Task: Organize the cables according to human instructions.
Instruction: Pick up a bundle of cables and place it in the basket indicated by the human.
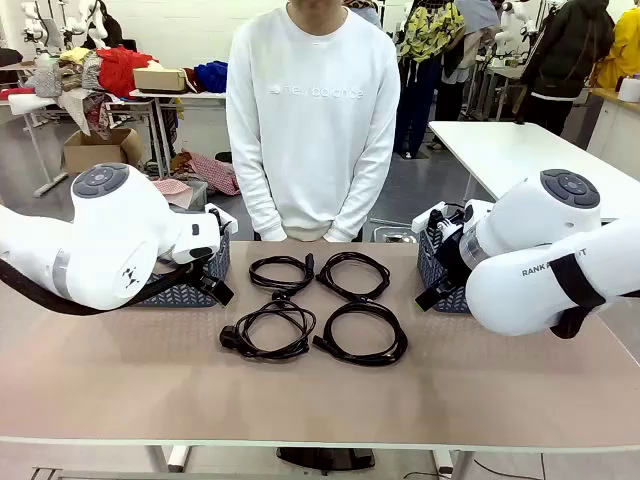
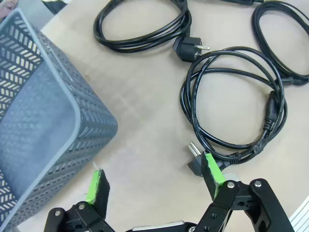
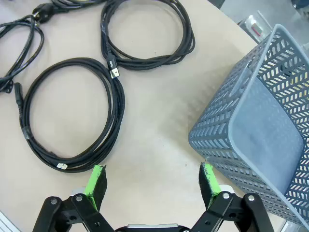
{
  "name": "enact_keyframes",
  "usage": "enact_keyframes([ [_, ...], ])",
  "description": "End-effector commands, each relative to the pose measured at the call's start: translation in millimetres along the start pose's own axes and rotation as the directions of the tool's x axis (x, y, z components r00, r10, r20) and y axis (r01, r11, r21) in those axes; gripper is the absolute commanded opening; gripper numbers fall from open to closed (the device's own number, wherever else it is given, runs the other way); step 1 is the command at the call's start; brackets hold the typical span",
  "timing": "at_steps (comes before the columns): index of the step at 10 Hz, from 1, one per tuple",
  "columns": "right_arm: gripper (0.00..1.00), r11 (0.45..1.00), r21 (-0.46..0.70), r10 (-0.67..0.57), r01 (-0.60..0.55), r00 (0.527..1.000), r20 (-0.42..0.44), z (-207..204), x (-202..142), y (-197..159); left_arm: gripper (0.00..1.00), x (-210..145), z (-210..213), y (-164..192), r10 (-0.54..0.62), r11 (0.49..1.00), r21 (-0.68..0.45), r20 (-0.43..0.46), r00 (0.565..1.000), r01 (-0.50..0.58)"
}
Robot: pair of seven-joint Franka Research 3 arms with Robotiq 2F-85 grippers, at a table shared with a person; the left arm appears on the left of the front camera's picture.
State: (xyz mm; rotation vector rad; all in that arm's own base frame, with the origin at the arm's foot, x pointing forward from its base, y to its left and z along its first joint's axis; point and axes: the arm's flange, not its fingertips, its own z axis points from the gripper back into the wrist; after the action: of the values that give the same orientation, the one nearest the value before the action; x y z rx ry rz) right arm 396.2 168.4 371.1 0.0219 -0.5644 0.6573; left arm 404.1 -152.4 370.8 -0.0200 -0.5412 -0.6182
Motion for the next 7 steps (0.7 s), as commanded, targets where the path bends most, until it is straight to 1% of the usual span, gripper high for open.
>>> enact_keyframes([
  [1, 1.00, 1.000, 0.000, 0.000, 0.000, 1.000, 0.000, 0.0, 0.0, 0.0, 1.00, 0.0, 0.1, 0.0, 0.000, 1.000, 0.000, 0.000, 1.000, 0.000],
  [7, 1.00, 1.000, 0.000, 0.000, 0.000, 1.000, 0.000, 0.0, 0.0, 0.0, 1.00, 0.0, 0.1, 0.0, 0.000, 1.000, 0.000, 0.000, 1.000, 0.000],
])
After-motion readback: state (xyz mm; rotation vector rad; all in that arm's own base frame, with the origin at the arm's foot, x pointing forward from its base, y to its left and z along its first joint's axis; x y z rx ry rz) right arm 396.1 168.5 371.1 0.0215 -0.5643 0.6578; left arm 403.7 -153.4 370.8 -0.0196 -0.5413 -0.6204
